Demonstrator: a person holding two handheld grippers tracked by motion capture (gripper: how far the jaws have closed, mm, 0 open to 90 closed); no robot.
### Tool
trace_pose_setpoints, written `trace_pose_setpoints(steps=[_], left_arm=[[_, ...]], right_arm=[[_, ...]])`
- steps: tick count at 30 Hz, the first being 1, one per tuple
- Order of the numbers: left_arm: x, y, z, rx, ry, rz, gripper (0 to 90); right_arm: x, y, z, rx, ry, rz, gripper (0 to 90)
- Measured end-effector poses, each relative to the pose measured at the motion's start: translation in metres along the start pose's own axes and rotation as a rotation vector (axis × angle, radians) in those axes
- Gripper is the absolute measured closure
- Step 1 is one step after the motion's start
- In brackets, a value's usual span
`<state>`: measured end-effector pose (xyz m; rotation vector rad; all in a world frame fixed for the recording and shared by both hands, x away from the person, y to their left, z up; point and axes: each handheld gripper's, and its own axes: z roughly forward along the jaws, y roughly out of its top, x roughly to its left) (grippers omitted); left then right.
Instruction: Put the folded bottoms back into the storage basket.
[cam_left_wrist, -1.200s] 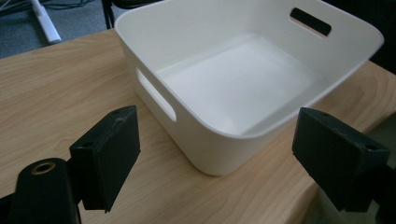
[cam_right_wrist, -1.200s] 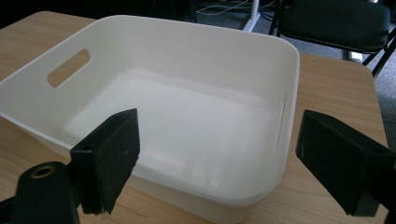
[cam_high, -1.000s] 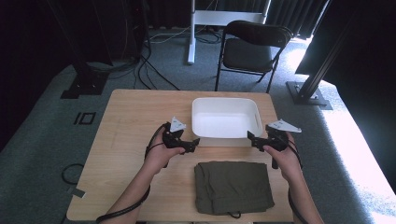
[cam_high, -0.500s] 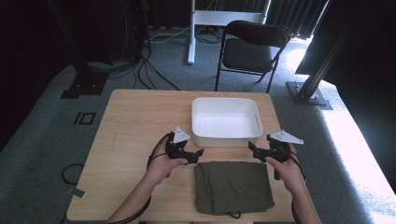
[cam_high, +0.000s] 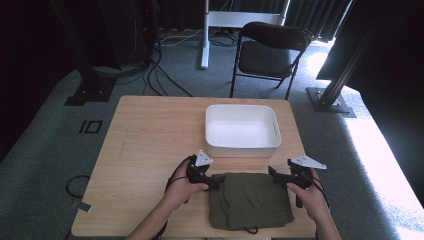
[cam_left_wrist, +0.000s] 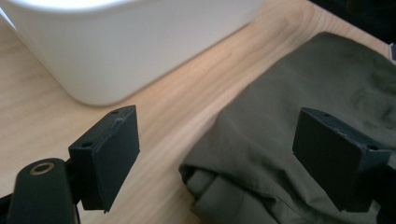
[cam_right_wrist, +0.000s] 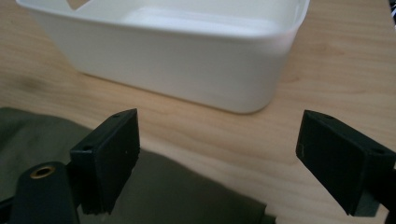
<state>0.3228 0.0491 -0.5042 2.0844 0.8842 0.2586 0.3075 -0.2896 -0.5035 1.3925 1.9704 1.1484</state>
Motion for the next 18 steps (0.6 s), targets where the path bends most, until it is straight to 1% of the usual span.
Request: trace_pose_setpoints(steps=[2, 6, 7, 9, 13, 18], left_arm=[[-0.002, -0.005, 0.002, 0.011, 0.000, -0.005, 16.1], [-0.006, -0.012, 0.004, 0.040, 0.007, -0.025, 16.0], [-0.007, -0.014, 0.004, 0.048, 0.010, -0.026, 16.1], [-0.008, -0.018, 0.005, 0.057, 0.014, -0.043, 16.1], [-0.010, -0.023, 0.007, 0.077, 0.030, -0.038, 16.0], [-0.015, -0.028, 0.014, 0.103, 0.033, -0.049, 16.1]], right_arm=[[0.002, -0.007, 0.000, 0.016, 0.005, 0.003, 13.4], [0.002, -0.020, -0.001, 0.038, 0.000, 0.006, 13.4], [0.001, -0.023, -0.001, 0.044, 0.000, 0.013, 13.4], [0.000, -0.029, -0.002, 0.054, -0.001, 0.023, 13.4], [-0.002, -0.039, -0.003, 0.072, -0.005, 0.042, 13.4], [-0.002, -0.048, -0.004, 0.091, -0.010, 0.051, 13.3]])
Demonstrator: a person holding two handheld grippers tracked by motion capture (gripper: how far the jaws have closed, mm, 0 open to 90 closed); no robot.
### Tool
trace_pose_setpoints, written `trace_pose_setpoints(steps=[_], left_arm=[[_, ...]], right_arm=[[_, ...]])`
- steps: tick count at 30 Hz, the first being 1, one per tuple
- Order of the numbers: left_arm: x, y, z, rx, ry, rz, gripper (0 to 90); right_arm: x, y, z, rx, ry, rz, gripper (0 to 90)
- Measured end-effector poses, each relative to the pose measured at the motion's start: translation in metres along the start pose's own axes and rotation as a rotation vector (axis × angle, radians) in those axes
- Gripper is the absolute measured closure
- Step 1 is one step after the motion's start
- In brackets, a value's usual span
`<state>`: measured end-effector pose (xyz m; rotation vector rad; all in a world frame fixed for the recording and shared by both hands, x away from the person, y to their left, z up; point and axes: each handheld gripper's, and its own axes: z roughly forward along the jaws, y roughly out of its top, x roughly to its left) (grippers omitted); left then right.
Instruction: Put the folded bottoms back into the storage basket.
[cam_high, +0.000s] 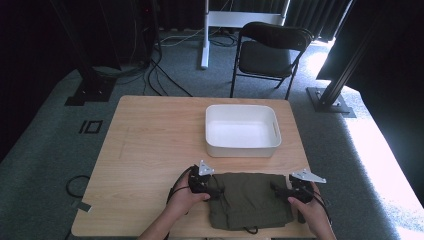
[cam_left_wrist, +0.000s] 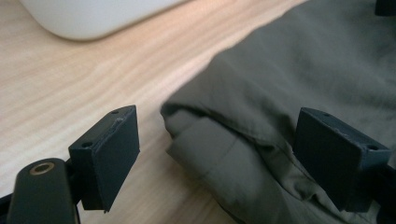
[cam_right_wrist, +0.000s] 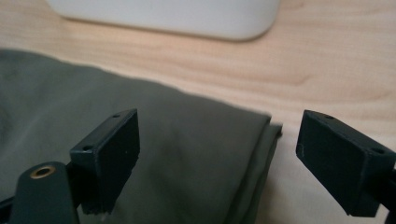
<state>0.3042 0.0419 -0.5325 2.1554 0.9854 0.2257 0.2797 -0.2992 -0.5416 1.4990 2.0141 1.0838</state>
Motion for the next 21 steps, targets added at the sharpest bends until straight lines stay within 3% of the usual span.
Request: trace_pose_setpoints(steps=[7, 13, 15, 16, 21], left_arm=[[-0.006, -0.009, 0.011, 0.024, 0.028, -0.023, 16.1], [-0.011, -0.009, 0.015, 0.024, 0.037, 0.005, 15.8], [-0.014, -0.011, 0.018, -0.004, 0.048, 0.022, 15.6], [-0.019, -0.015, 0.022, -0.039, 0.064, 0.060, 15.2], [-0.020, -0.015, 0.022, -0.041, 0.071, 0.055, 14.9]], right_arm=[[-0.001, -0.010, 0.005, 0.028, 0.013, 0.013, 13.4], [-0.001, -0.013, 0.009, 0.047, 0.019, 0.018, 14.1], [-0.002, -0.015, 0.010, 0.043, 0.017, 0.021, 14.0], [-0.001, -0.015, 0.011, 0.036, 0.014, 0.018, 14.0], [0.003, -0.015, 0.013, 0.046, -0.002, -0.021, 14.0]])
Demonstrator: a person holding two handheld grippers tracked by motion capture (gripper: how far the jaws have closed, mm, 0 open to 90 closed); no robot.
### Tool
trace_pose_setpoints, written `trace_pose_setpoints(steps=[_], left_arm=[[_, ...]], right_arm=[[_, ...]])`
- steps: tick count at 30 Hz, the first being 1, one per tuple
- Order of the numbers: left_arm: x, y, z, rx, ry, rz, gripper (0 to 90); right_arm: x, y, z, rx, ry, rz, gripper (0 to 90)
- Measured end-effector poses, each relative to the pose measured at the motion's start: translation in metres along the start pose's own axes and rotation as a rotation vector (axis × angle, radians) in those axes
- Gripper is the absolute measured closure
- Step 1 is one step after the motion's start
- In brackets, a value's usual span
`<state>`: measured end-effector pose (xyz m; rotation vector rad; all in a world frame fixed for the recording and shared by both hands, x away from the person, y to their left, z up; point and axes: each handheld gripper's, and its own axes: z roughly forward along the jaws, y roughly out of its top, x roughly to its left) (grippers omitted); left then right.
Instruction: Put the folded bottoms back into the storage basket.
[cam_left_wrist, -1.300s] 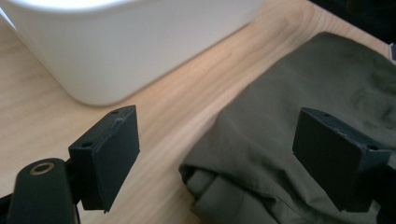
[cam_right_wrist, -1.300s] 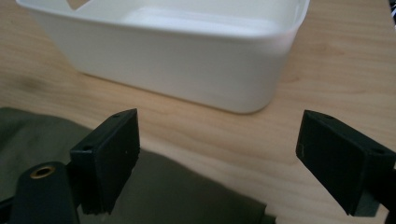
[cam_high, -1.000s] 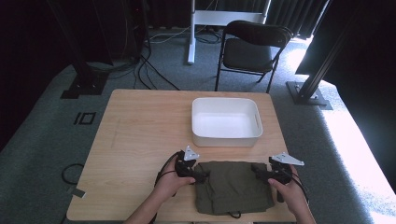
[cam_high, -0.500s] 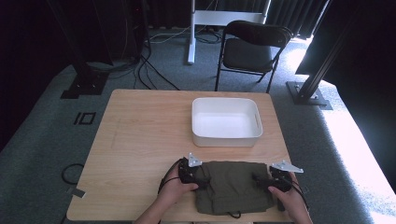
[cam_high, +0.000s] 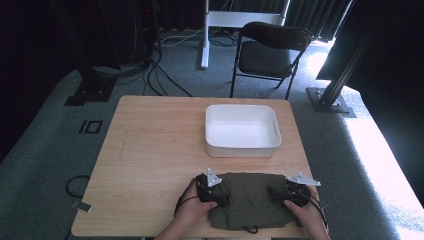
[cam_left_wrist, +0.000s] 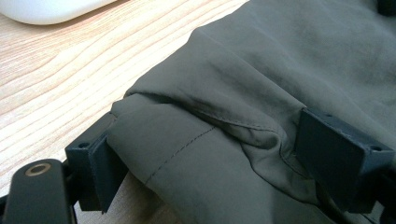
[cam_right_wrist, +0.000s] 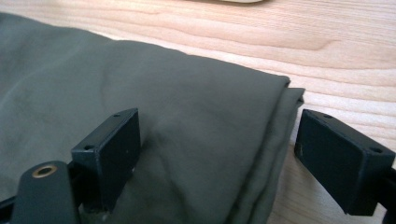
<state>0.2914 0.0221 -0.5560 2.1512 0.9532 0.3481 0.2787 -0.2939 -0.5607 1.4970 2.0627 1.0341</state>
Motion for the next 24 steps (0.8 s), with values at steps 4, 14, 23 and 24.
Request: trace_pose_setpoints(steps=[4, 14, 23, 24], left_arm=[[-0.001, 0.000, 0.001, -0.002, 0.005, -0.002, 14.8], [-0.002, 0.003, 0.001, -0.034, -0.083, 0.012, 68.0], [0.001, 0.017, -0.001, -0.037, -0.132, 0.017, 81.1], [0.001, 0.017, -0.001, -0.037, -0.132, 0.017, 81.3]], right_arm=[[0.005, 0.000, 0.000, 0.001, -0.008, -0.004, 14.2], [0.020, 0.001, -0.003, 0.015, 0.060, -0.057, 69.7], [0.024, 0.013, -0.006, 0.061, 0.047, -0.073, 78.7], [0.024, 0.013, -0.006, 0.061, 0.047, -0.073, 78.7]])
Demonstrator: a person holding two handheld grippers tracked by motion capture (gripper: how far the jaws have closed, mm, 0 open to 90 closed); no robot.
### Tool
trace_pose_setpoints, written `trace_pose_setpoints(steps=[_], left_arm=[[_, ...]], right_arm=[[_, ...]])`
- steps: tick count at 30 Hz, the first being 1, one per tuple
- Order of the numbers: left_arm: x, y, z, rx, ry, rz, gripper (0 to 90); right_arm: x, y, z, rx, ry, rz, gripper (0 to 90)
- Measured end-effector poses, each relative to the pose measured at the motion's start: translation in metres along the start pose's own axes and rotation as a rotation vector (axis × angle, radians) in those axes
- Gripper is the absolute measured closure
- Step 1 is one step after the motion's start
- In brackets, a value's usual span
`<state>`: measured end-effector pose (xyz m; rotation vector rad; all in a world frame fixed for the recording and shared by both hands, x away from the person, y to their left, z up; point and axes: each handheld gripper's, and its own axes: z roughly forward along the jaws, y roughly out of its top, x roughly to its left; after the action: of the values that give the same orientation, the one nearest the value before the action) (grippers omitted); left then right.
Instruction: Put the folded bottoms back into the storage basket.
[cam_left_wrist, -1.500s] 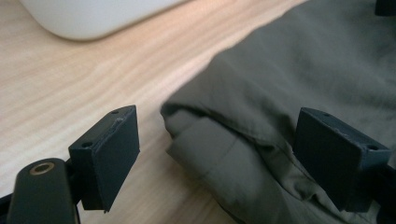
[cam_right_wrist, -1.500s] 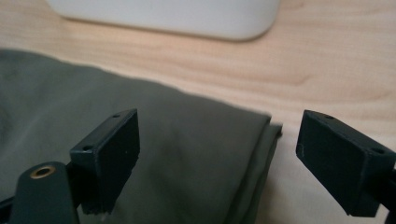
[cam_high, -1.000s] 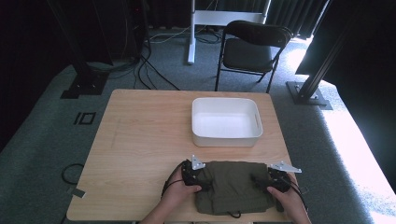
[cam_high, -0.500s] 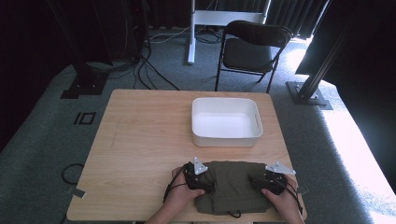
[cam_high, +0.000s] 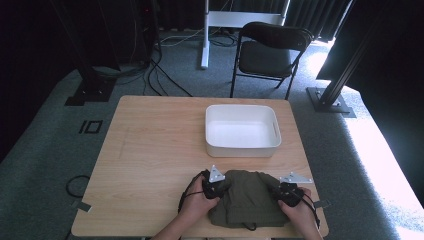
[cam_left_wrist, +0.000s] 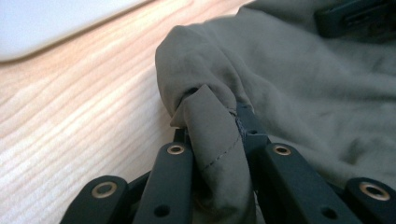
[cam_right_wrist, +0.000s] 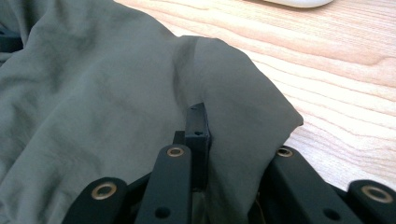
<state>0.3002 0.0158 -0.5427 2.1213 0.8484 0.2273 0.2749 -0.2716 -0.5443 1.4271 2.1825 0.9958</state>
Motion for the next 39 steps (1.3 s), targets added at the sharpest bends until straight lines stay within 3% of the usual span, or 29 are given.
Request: trace_pose_setpoints(steps=[11, 23, 39], left_arm=[[-0.002, 0.023, -0.015, -0.057, -0.048, -0.008, 82.5], [0.013, 0.045, -0.035, -0.116, -0.070, -0.050, 83.0], [0.036, 0.097, -0.068, -0.195, -0.044, -0.030, 83.0]], right_arm=[[-0.004, 0.026, -0.024, -0.082, 0.051, 0.070, 79.5], [0.000, 0.058, -0.040, -0.141, 0.103, 0.062, 79.7], [-0.002, 0.120, -0.057, -0.238, 0.119, 0.035, 79.7]])
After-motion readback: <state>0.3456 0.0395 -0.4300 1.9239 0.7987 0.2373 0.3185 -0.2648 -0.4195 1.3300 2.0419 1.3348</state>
